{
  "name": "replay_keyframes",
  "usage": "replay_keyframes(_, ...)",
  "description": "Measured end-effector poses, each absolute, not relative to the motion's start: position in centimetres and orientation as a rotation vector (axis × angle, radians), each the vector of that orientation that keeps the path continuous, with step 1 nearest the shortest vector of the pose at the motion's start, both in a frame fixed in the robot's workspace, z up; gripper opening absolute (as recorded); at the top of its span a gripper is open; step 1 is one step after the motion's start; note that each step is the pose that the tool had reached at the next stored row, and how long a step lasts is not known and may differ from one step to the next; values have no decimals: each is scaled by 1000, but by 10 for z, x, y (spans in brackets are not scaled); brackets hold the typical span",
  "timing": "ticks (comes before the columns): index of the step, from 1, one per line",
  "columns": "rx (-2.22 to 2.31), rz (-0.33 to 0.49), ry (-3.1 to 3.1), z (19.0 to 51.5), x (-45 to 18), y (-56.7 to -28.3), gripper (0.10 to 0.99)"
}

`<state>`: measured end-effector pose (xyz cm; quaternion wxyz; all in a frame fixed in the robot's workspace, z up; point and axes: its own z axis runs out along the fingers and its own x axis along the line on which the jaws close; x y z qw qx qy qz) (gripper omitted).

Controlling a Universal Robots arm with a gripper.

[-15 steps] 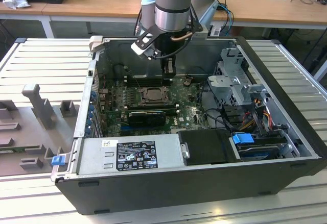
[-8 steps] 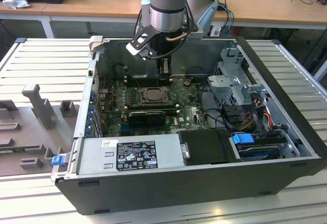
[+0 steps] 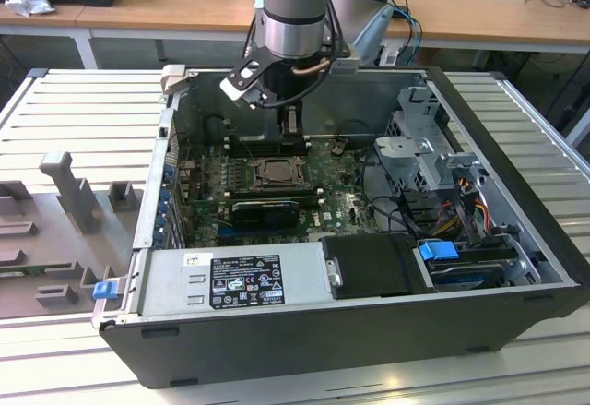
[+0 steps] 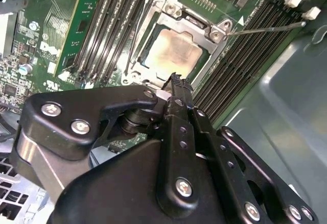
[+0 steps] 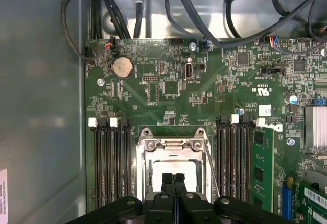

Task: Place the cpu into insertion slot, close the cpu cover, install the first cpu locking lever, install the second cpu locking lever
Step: 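Close the cpu cover, then install the first cpu locking lever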

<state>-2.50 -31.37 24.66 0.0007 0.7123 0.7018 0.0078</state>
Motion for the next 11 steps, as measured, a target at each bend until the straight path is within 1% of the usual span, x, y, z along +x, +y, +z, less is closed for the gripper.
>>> replay_keyframes(9,2237,24,2204,245,-33,-314,106)
replay_keyframes(11,2237,25,2204,245,-43,-314,106)
